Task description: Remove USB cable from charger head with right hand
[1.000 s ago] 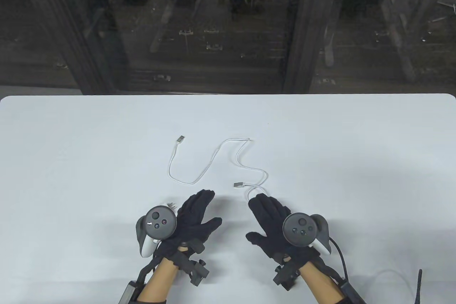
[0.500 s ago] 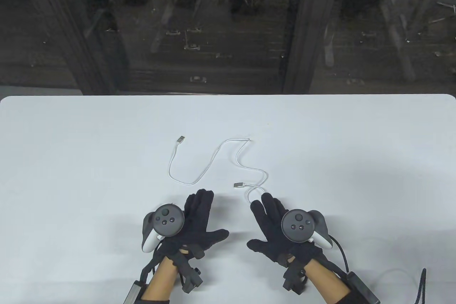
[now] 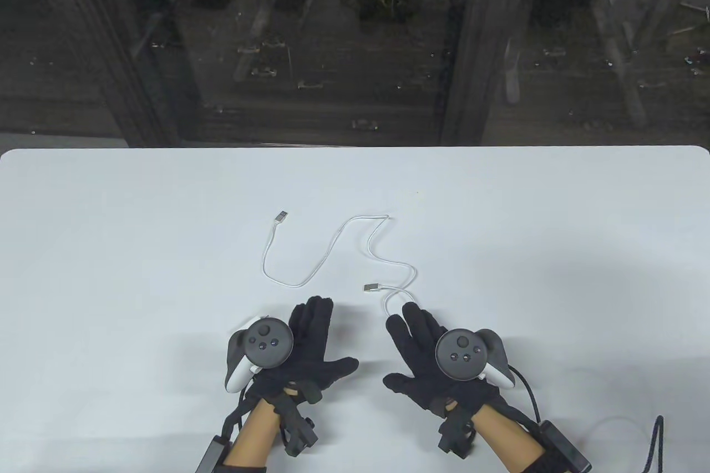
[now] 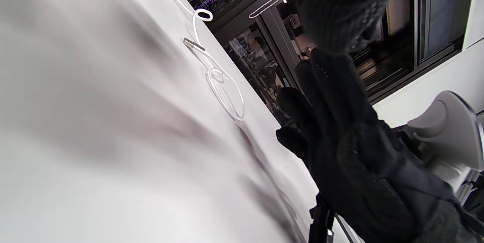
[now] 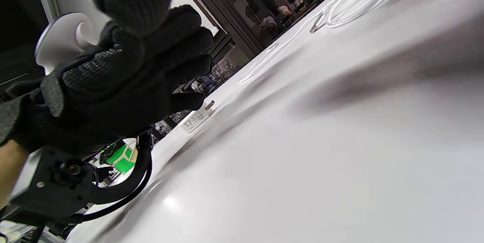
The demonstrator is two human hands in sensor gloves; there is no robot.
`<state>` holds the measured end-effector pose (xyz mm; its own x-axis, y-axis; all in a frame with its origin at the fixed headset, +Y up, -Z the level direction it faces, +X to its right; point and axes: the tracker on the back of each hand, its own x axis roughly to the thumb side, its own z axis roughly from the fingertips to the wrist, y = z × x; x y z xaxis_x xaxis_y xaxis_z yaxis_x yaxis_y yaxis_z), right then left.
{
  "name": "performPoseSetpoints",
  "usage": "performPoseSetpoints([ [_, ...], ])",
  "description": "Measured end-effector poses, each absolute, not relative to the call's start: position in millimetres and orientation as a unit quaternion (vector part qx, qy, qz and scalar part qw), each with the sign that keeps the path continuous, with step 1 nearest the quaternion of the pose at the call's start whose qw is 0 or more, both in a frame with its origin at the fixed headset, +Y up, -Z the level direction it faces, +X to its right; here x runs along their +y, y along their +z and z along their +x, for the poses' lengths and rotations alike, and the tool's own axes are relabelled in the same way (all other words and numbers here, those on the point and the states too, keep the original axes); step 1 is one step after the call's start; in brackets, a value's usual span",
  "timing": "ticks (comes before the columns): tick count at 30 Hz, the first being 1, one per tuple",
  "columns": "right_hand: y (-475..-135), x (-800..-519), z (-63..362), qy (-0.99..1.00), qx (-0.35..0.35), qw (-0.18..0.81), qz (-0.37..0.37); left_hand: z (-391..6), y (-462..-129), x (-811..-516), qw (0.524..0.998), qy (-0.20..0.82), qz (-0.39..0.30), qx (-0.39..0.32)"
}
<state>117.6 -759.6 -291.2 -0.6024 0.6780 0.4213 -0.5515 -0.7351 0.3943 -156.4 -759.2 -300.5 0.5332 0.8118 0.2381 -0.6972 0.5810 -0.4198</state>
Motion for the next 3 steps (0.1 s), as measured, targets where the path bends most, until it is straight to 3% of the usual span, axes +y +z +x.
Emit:
performPoseSetpoints([
  [3,-291.3,-759.2,118.3,0.892,0.107,0.341,0.277,-156.6,-300.6,-759.5,0.867,0.433,-0.14,-0.205],
])
